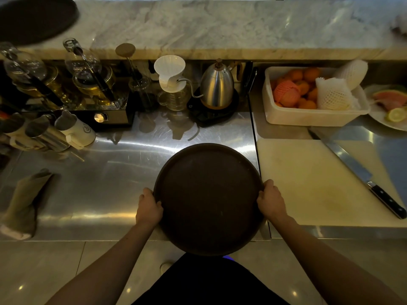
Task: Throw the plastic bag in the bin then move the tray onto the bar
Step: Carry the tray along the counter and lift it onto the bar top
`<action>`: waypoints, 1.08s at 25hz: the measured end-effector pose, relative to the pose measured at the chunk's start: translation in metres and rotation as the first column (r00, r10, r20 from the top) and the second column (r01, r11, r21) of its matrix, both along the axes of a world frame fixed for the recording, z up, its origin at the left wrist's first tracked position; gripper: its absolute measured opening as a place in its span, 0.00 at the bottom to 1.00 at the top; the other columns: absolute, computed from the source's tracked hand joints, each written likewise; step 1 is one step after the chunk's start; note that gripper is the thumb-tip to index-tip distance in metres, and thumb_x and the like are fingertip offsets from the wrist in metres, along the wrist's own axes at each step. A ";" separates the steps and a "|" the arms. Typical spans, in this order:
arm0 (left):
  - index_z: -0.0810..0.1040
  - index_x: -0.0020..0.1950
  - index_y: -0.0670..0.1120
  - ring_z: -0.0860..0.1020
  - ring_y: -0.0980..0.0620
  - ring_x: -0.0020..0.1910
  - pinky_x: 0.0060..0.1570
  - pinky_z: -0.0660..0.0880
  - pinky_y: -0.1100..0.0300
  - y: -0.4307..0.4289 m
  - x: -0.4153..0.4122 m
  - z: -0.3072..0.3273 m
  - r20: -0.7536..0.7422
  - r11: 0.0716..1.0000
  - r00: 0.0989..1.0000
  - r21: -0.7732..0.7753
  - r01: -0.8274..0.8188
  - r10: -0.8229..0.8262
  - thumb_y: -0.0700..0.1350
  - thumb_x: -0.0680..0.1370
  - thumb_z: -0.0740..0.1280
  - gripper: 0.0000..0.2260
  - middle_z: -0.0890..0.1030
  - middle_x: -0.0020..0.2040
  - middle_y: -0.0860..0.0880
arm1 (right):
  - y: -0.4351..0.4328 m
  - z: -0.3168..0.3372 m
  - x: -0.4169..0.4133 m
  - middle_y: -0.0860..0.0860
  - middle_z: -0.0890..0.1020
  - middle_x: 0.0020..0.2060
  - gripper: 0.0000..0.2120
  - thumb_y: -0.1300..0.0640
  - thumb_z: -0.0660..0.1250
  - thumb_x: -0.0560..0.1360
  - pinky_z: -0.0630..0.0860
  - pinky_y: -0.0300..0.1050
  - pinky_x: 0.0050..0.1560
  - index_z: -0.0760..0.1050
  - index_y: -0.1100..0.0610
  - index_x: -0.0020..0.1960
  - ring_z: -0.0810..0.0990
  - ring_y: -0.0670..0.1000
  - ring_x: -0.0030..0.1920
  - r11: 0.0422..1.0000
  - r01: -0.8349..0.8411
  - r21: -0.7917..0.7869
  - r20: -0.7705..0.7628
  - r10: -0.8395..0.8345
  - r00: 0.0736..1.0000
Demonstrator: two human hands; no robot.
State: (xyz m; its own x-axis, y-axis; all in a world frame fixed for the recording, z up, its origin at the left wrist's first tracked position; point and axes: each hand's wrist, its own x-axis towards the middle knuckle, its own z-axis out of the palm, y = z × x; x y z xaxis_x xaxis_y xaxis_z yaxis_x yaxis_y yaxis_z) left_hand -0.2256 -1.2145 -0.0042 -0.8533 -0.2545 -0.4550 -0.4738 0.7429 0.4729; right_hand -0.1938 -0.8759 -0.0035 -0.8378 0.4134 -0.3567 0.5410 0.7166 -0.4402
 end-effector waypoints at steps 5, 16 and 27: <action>0.68 0.66 0.37 0.76 0.36 0.58 0.55 0.76 0.45 0.002 -0.006 -0.003 0.111 0.983 0.987 0.127 -0.130 0.116 0.43 0.80 0.62 0.17 0.76 0.60 0.36 | 0.010 0.006 -0.016 0.63 0.80 0.49 0.12 0.56 0.60 0.77 0.73 0.49 0.43 0.72 0.65 0.53 0.79 0.63 0.48 0.999 -0.020 -0.049 0.141 0.027 0.990; 0.72 0.64 0.36 0.75 0.37 0.61 0.58 0.74 0.44 -0.002 0.004 -0.002 0.188 0.789 0.863 0.351 -0.505 0.469 0.47 0.82 0.59 0.16 0.76 0.60 0.37 | 0.006 0.003 -0.027 0.64 0.77 0.57 0.18 0.52 0.57 0.81 0.74 0.56 0.57 0.69 0.66 0.61 0.76 0.62 0.56 0.963 0.122 -0.239 0.207 -0.072 0.976; 0.72 0.59 0.36 0.77 0.40 0.51 0.42 0.75 0.51 -0.028 0.028 0.042 -0.016 0.673 0.785 0.526 -0.520 0.619 0.50 0.80 0.62 0.18 0.77 0.50 0.40 | -0.029 0.043 -0.032 0.57 0.77 0.47 0.15 0.49 0.55 0.81 0.72 0.49 0.44 0.71 0.61 0.53 0.77 0.56 0.47 0.891 0.069 -0.449 -0.105 -0.130 0.986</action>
